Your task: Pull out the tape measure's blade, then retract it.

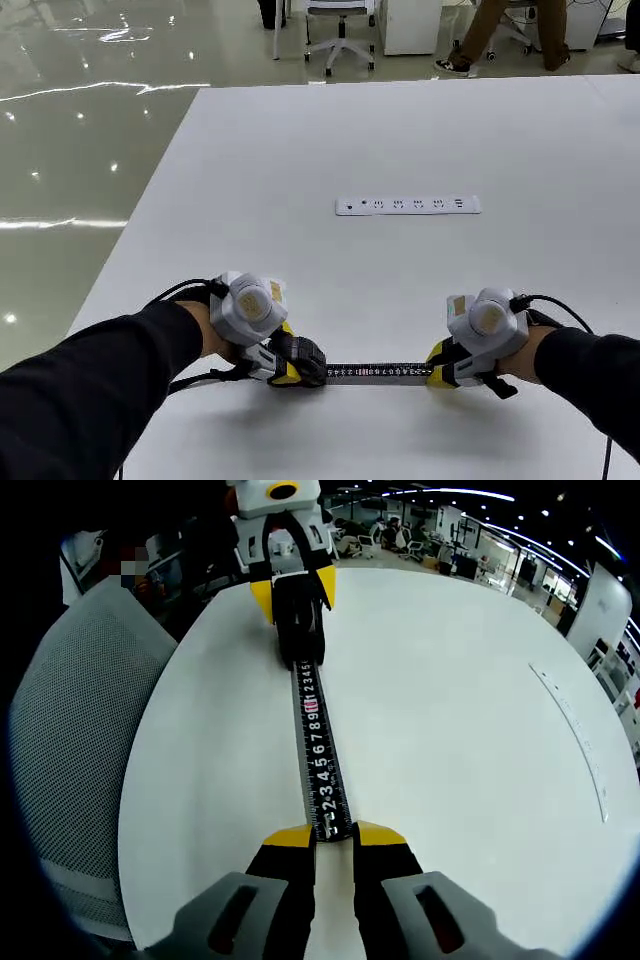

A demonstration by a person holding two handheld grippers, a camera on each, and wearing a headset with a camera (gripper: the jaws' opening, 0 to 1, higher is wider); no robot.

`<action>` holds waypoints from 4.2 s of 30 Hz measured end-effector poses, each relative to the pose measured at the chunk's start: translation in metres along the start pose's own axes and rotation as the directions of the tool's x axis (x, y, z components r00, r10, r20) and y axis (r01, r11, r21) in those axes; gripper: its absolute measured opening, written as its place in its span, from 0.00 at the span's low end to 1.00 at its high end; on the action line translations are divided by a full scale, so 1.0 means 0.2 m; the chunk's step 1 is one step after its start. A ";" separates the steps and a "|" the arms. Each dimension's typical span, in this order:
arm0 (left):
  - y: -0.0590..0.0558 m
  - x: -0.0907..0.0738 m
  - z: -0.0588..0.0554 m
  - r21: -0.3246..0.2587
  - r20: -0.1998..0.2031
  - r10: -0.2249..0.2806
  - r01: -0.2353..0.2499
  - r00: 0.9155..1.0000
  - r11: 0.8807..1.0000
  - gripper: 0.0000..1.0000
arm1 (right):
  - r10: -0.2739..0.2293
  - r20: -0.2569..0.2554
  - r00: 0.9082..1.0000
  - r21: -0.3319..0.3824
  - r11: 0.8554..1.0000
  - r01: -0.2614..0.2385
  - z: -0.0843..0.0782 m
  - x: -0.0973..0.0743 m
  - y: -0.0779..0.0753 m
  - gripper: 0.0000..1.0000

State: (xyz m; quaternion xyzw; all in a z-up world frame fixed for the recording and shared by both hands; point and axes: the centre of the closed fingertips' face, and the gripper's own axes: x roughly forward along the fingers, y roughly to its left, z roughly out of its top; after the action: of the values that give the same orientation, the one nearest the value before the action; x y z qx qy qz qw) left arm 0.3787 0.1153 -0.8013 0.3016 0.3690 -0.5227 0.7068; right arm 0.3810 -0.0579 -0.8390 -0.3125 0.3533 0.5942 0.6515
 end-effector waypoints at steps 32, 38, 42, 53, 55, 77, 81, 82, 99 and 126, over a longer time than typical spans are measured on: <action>0.00 0.00 0.00 -0.004 0.003 0.007 -0.007 1.000 1.000 0.31 | -0.023 -0.024 0.999 0.031 0.999 0.024 -0.17 -0.10 -0.03 0.08; 0.00 0.00 0.00 -0.005 0.003 0.008 -0.008 1.000 1.000 0.31 | -0.023 -0.031 0.999 0.037 0.999 0.025 -0.19 -0.11 -0.03 0.08; 0.00 0.00 0.00 -0.005 0.003 0.009 -0.009 1.000 1.000 0.31 | -0.025 -0.034 0.999 0.043 0.999 0.027 -0.21 -0.13 -0.04 0.08; 0.00 0.00 0.00 -0.008 0.007 0.009 -0.009 1.000 1.000 0.31 | -0.032 -0.048 0.998 0.055 0.998 0.035 -0.27 -0.15 -0.06 0.08; 0.00 0.00 0.00 -0.009 0.006 0.010 -0.010 1.000 1.000 0.31 | -0.034 -0.047 0.998 0.057 0.998 0.037 -0.28 -0.16 -0.06 0.08; 0.00 0.00 0.00 -0.009 0.004 0.009 -0.009 1.000 1.000 0.31 | -0.039 -0.057 0.998 0.070 0.997 0.043 -0.31 -0.20 -0.05 0.08; 0.00 0.00 0.00 -0.009 0.006 0.010 -0.010 1.000 1.000 0.31 | -0.039 -0.056 0.998 0.077 0.996 0.043 -0.31 -0.20 -0.06 0.08; 0.00 0.00 0.00 -0.009 0.006 0.010 -0.010 1.000 1.000 0.31 | -0.037 -0.057 0.998 0.078 0.996 0.041 -0.31 -0.20 -0.06 0.08; 0.01 0.00 0.01 -0.049 0.050 0.026 -0.024 0.998 0.999 0.32 | -0.042 -0.062 0.997 0.108 0.993 0.048 -0.31 -0.21 -0.06 0.09; 0.10 -0.35 -0.34 -0.664 0.218 0.505 -0.253 0.835 0.704 1.00 | -0.344 0.152 0.926 0.358 0.893 0.273 -0.25 -0.35 0.02 0.52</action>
State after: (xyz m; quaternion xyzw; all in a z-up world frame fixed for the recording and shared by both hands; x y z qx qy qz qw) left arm 0.3709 0.2121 -0.7791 0.0191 0.2996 -0.2630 0.9169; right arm 0.3693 -0.1378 -0.8076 -0.1862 0.3221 0.4447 0.8148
